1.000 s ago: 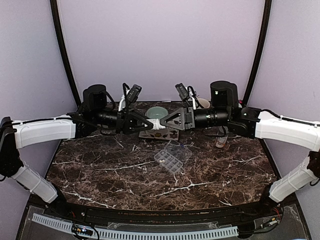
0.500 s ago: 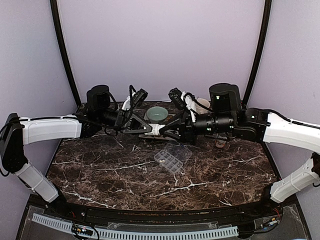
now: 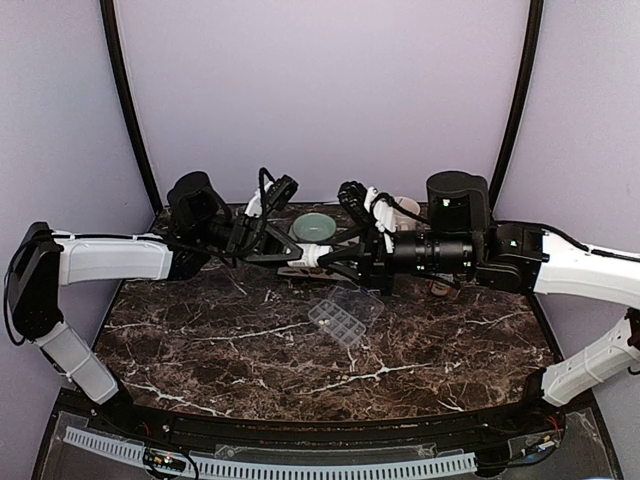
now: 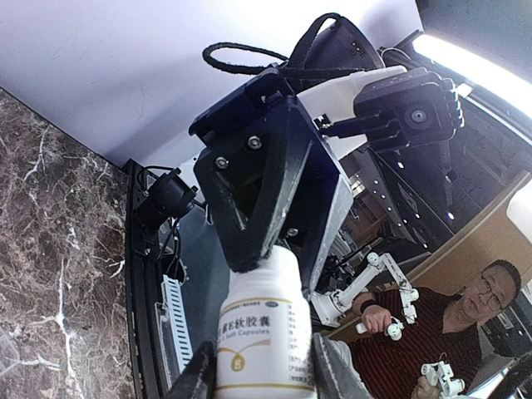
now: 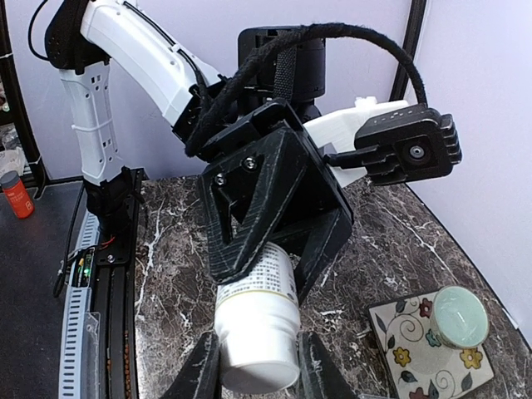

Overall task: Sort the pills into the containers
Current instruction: Unscrew the lid of the pill bottle.

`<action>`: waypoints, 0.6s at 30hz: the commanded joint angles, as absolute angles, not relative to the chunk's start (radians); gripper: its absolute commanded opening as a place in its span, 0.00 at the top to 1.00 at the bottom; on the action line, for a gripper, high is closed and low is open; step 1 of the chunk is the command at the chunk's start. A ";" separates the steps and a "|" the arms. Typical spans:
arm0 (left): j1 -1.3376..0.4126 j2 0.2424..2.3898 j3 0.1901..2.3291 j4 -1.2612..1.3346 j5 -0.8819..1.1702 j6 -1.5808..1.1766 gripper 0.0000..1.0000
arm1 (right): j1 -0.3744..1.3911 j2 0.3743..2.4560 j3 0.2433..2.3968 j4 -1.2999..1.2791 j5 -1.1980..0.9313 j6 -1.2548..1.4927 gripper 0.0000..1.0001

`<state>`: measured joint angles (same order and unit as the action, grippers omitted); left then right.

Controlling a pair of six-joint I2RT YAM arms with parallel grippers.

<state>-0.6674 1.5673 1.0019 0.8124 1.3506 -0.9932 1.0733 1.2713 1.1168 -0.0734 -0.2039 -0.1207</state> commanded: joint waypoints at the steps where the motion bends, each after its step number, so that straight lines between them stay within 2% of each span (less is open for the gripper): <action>1: -0.683 1.567 0.990 1.126 1.473 -1.178 1.00 | 1.071 1.277 1.103 -0.080 -0.117 -0.150 1.00; 11: -0.683 1.684 1.015 1.655 1.486 -1.620 1.00 | 1.102 1.261 1.091 -0.060 -0.048 -0.178 1.00; 18: -0.683 1.692 1.029 1.649 1.478 -1.610 1.00 | 1.106 1.263 1.095 -0.061 -0.028 -0.181 1.00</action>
